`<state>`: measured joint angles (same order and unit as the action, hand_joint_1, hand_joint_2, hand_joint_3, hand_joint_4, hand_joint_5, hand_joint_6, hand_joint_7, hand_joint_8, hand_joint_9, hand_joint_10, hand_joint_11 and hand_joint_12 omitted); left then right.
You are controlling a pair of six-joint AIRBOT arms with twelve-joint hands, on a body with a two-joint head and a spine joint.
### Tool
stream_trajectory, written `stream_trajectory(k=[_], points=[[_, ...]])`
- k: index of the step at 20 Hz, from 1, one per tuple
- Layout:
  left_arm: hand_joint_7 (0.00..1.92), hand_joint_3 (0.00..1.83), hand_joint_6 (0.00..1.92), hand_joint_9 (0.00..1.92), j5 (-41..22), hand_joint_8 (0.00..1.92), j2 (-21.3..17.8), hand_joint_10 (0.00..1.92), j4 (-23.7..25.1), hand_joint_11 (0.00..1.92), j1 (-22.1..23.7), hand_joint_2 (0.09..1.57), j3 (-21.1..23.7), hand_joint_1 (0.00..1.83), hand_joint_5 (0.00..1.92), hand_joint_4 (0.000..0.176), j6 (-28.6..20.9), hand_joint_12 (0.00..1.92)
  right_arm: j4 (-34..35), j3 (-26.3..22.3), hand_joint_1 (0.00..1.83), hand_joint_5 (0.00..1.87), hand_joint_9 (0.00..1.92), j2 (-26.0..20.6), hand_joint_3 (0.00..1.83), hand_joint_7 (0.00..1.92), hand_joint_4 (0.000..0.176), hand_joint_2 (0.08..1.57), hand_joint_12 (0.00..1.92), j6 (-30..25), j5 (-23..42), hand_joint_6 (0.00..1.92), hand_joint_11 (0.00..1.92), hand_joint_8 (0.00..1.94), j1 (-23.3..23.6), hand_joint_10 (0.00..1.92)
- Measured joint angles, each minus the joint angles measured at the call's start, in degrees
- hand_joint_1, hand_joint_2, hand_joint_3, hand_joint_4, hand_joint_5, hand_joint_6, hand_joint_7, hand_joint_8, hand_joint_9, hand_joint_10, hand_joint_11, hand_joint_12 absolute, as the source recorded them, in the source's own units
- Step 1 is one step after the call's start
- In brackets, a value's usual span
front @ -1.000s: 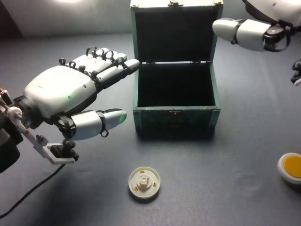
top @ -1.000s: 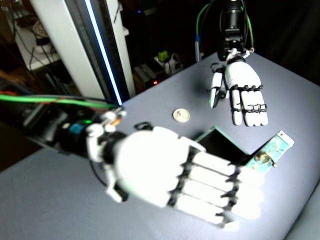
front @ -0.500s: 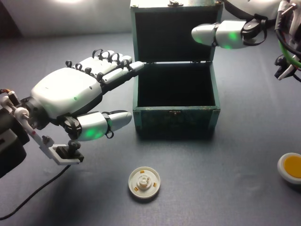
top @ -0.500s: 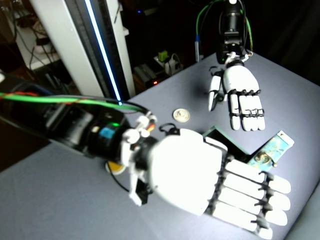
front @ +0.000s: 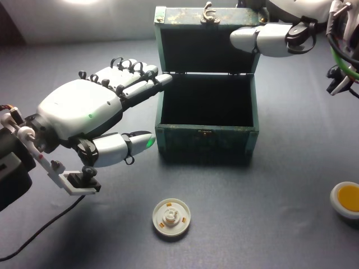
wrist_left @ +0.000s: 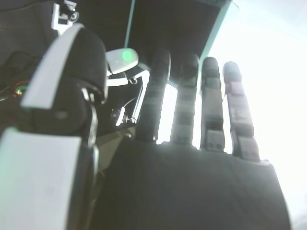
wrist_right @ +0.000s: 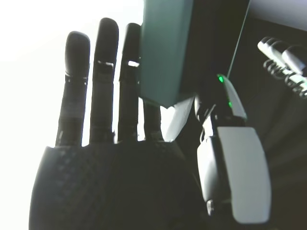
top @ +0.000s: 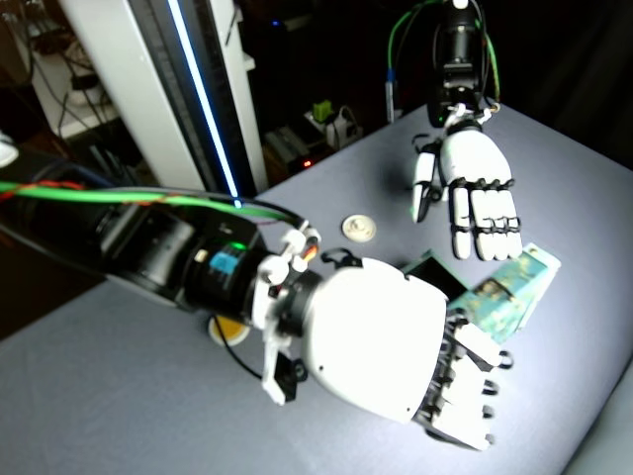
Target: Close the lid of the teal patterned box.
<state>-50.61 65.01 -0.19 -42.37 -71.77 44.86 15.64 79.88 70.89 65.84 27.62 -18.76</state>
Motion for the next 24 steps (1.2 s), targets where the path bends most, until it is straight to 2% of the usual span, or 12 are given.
stream_trajectory(k=[2, 5, 8, 10, 12, 13, 14, 16, 17, 19, 23, 24], points=[[0.0, 0.0, 0.0, 0.0, -0.02, 0.0, 0.0, 0.0, -0.02, 0.0, 0.0, 1.39, 0.0, 0.35, 0.09, 0.06, -0.07, 0.29, -0.79, -1.42, 0.32, 0.5, 0.66, 0.0, 0.0, 0.61, 0.0, 1.3, 1.81, 0.02, 0.0, 0.84, 0.62, 0.95, 0.0, 1.41], [0.0, 0.0, 0.0, 0.0, 0.0, 0.0, 0.0, 0.0, -0.02, 0.0, 0.0, 1.38, 0.0, 0.31, 0.08, 0.063, -0.2, 0.38, -3.26, -3.98, 0.29, 0.52, 0.68, -0.59, 0.0, 0.61, 0.0, 1.32, 1.87, 0.2, 0.02, 0.68, 0.59, 1.0, 0.0, 1.52], [0.0, 0.0, 0.0, 0.0, 0.04, 0.0, 0.0, 0.0, -0.28, 0.0, 0.0, 1.39, 0.0, 0.23, 0.04, 0.082, -0.39, 0.34, -4.0, -6.43, 0.24, 0.46, 0.65, -2.56, 0.0, 0.61, 0.0, 1.33, 1.78, 0.04, 1.57, 0.74, 0.58, 0.96, -0.17, 1.36], [0.0, 0.0, 0.0, 0.0, -0.04, 0.0, 0.0, 0.0, -0.76, 0.0, -0.33, 1.38, 0.0, 0.25, 0.04, 0.074, -0.39, 0.34, -3.96, -7.34, 0.24, 0.41, 0.61, -3.78, 0.0, 0.6, 0.0, 1.34, 1.83, 0.04, 3.19, 0.57, 0.53, 0.94, -0.85, 1.38], [0.0, 0.0, 0.0, 0.0, -0.17, 0.0, 0.0, 0.0, -1.31, 0.0, -0.87, 1.39, 0.07, 0.19, 0.02, 0.089, -0.44, 0.17, -3.87, -8.55, 0.28, 0.37, 0.55, -4.66, 0.0, 0.54, 0.0, 1.32, 1.9, 0.02, 4.2, 0.64, 0.49, 1.17, -2.23, 1.53], [0.0, 0.0, 0.0, 0.0, -0.2, 0.0, 0.07, 0.0, -1.6, 0.0, -1.09, 1.4, 0.07, 0.18, 0.02, 0.073, -0.57, 0.03, -4.0, -9.14, 0.3, 0.3, 0.46, -4.83, 0.0, 0.45, 0.0, 1.33, 1.92, 0.02, 4.44, 0.94, 0.44, 1.3, -2.69, 1.61], [0.0, 0.01, 0.01, 0.0, -0.33, 0.0, 0.11, 0.0, -1.88, 0.0, -1.38, 1.41, 0.07, 0.2, 0.03, 0.053, -0.68, 0.0, -4.5, -9.88, 0.28, 0.23, 0.4, -5.14, 0.0, 0.39, 0.0, 1.33, 1.92, 0.02, 4.59, 1.12, 0.38, 1.26, -3.04, 1.59], [0.0, 0.01, 0.01, 0.0, -0.37, 0.0, 0.11, 0.0, -2.19, 0.0, -1.66, 1.41, 0.2, 0.2, 0.03, 0.039, -0.83, 0.0, -5.03, -11.3, 0.23, 0.23, 0.36, -5.97, 0.0, 0.39, 0.0, 1.34, 1.78, -0.04, 5.84, 0.99, 0.27, 0.86, -3.93, 1.26], [0.0, 0.0, 0.01, 0.0, -0.48, 0.0, 0.11, 0.0, -2.21, 0.0, -2.05, 1.41, 0.31, 0.18, 0.02, 0.055, -0.98, 0.0, -5.22, -11.72, 0.21, 0.21, 0.33, -6.51, 0.0, 0.4, 0.0, 1.35, 1.8, -0.48, 6.49, 1.0, 0.22, 0.83, -4.48, 1.25], [0.0, 0.0, 0.01, 0.0, -0.5, 0.0, 0.11, 0.0, -2.47, 0.0, -2.62, 1.41, 0.5, 0.19, 0.03, 0.037, -1.05, 0.0, -5.35, -12.07, 0.21, 0.15, 0.33, -7.26, 0.0, 0.39, 0.0, 1.35, 1.83, -1.51, 7.17, 1.14, 0.24, 0.9, -5.38, 1.33], [0.0, 0.0, 0.01, 0.0, -2.16, 0.0, 0.09, 0.0, -3.1, 0.01, -4.28, 1.41, 1.49, 0.19, 0.04, 0.044, -1.27, 0.0, -6.29, -13.53, 0.11, 0.23, 0.24, -8.85, 0.0, 0.45, 0.0, 1.36, 1.86, -4.28, 9.86, 0.87, 0.01, 0.6, -8.02, 1.14], [0.0, 0.0, 0.01, 0.0, -2.84, 0.0, -0.11, 0.0, -3.45, 0.01, -4.9, 1.42, 2.03, 0.24, 0.06, 0.046, -1.33, 0.2, -6.82, -14.12, 0.15, 0.24, 0.16, -9.16, 0.0, 0.41, 0.0, 1.32, 1.78, -4.76, 10.51, 0.74, 0.0, 0.39, -8.76, 1.03]])
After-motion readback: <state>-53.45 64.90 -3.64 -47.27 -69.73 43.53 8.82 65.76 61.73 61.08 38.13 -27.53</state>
